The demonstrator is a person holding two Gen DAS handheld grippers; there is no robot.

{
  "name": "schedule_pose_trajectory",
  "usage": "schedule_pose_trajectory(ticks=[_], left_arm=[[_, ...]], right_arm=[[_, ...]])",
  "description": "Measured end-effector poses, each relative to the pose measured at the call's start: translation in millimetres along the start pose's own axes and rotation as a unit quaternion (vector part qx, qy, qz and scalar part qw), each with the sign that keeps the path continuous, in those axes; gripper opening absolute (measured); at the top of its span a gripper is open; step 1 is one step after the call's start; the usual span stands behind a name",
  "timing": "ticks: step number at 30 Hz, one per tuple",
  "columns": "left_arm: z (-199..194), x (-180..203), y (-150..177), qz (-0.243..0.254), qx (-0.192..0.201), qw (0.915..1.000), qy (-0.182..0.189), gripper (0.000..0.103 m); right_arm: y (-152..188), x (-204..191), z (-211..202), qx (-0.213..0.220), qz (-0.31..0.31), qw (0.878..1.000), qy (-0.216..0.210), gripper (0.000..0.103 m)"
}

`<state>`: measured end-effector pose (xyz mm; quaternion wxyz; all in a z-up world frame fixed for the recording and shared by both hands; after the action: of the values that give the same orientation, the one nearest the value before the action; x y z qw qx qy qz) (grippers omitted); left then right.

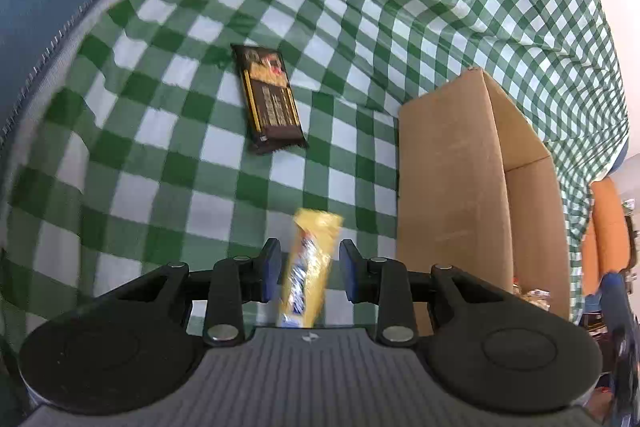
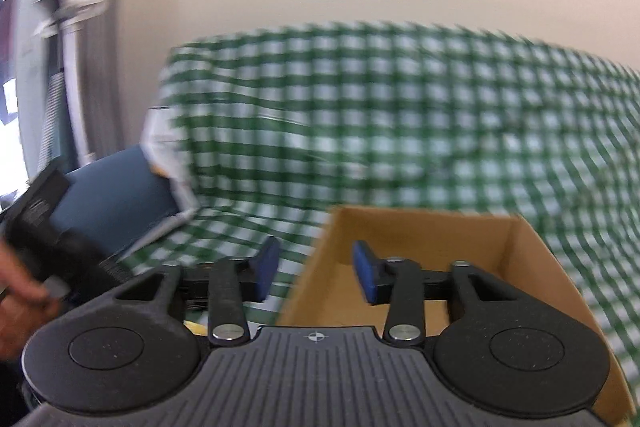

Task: Organize snacks
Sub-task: 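Move the left tool to the dark cracker packet while the right tool reaches the yellow bar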

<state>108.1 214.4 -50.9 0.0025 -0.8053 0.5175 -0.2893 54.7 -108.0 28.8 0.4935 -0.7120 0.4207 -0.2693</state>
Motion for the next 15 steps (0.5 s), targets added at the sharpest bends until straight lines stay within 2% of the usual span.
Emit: schedule_pose_trajectory(ticks=[4, 8, 12, 15], left_arm=[[-9.3, 3.9, -1.8, 0.015, 0.024, 0.9995, -0.014, 0.034], [-16.8, -2.3, -4.4, 0.009, 0.048, 0.9983, -0.030, 0.034], [-23.1, -8.4, -9.2, 0.004, 0.068, 0.9967, -0.046, 0.034], [-22.7, -5.9, -12.3, 0.016, 0.076, 0.9953, -0.058, 0.034]], right_arm=[[6.2, -36.5, 6.1, -0.024, -0.017, 0.998, -0.052, 0.032], [18.6, -78.5, 21.8, -0.061, -0.051, 0.993, -0.088, 0.032], [32.1, -104.6, 46.4, -0.107, -0.070, 0.988, -0.087, 0.033], [41.1, -109.5, 65.5, -0.141, -0.066, 0.985, -0.080, 0.035]])
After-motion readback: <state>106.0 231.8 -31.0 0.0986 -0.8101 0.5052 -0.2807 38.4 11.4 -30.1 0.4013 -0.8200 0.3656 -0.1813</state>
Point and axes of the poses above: each gripper's, at about its wrist camera, not at the fingertips, and z roughly the way its jaws point, x to its right, y to its underside, the point moved 1 cm from there along z, roughly the way its jaws point, and after that the axes turned 3 degrees about -x, right-handed, at the moved point
